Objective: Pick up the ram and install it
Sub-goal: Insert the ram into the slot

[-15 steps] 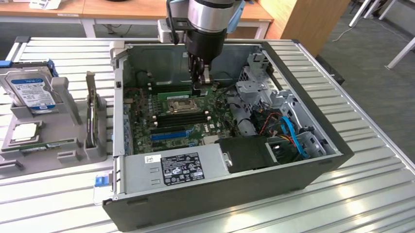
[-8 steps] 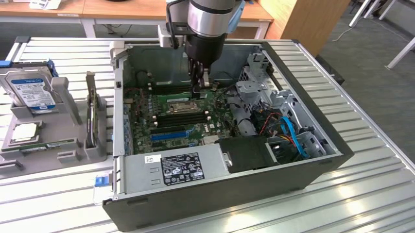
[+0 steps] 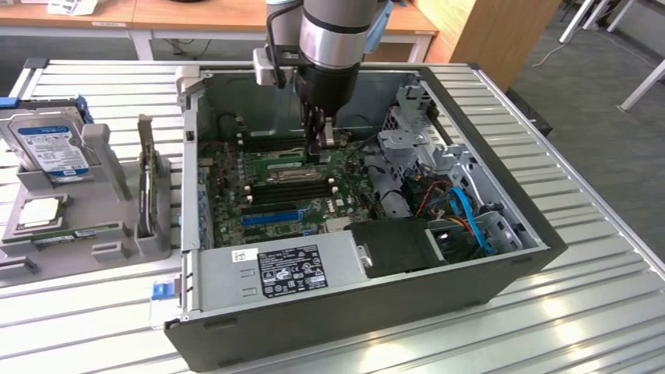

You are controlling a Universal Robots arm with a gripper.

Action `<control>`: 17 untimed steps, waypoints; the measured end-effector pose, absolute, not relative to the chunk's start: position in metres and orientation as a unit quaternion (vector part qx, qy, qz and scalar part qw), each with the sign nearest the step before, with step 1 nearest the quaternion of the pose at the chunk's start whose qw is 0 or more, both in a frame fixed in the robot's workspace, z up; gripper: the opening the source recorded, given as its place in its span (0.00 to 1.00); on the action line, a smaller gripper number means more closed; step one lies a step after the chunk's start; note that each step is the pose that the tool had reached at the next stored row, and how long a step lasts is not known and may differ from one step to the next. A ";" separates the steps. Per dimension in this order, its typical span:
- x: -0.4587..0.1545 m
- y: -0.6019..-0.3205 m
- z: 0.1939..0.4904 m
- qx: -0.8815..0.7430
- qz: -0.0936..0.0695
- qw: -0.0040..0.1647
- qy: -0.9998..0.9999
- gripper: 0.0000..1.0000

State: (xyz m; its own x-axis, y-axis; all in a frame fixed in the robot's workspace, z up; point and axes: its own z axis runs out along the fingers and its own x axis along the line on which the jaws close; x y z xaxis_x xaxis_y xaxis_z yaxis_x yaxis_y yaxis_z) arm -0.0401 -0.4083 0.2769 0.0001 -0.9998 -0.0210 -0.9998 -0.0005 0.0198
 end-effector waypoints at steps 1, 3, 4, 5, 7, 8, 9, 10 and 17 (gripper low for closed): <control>-0.040 -0.408 0.276 -0.707 0.014 0.000 0.707 0.12; -0.040 -0.408 0.273 -0.707 0.014 0.000 0.707 0.12; -0.040 -0.408 0.271 -0.707 0.014 0.000 0.707 0.12; -0.040 -0.408 0.270 -0.707 0.014 0.000 0.707 0.12; -0.040 -0.408 0.267 -0.707 0.014 0.000 0.707 0.12; -0.040 -0.408 0.266 -0.707 0.014 0.000 0.707 0.12; -0.040 -0.408 0.265 -0.707 0.014 0.000 0.707 0.12; -0.040 -0.408 0.263 -0.707 0.014 0.000 0.707 0.12; -0.040 -0.408 0.258 -0.707 0.014 0.000 0.707 0.12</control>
State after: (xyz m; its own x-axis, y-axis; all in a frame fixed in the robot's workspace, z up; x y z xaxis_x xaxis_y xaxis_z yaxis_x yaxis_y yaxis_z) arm -0.0401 -0.4084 0.2577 0.0001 -0.9998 -0.0208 -0.9998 -0.0005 0.0199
